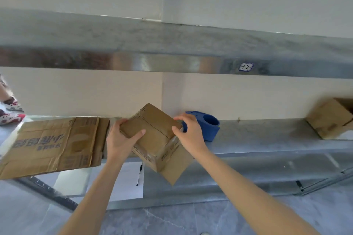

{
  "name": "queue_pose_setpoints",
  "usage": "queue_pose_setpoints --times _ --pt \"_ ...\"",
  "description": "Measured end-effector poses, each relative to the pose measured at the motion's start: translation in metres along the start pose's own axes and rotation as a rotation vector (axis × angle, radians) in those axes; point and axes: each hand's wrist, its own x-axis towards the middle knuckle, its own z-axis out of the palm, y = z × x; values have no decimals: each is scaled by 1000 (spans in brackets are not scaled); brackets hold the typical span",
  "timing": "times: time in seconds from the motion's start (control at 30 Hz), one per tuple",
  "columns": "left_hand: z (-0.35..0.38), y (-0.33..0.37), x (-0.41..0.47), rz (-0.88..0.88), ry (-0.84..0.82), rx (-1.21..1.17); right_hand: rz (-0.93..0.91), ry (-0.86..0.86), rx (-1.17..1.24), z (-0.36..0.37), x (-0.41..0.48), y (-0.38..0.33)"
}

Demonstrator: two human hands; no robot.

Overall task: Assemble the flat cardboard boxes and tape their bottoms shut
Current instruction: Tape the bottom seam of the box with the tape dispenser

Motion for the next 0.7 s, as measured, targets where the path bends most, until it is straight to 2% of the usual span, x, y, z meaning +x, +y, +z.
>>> queue_pose_setpoints --times 0.13,0.27,0.37,0.6,0.7 --pt "-1 -2 0 7 6 -9 38 23 -6 3 -13 -1" --pt "-1 -3 1 8 14 -22 63 -24 -11 7 -20 0" --pt "-4 -4 1 -7 37 -35 80 -56 78 6 -19 -1" --pt "-6 4 -3 -49 130 -66 -5 -134 61 13 -7 -8" --pt "-8 6 -5 -42 115 -61 -16 -236 7 18 -3 -7"
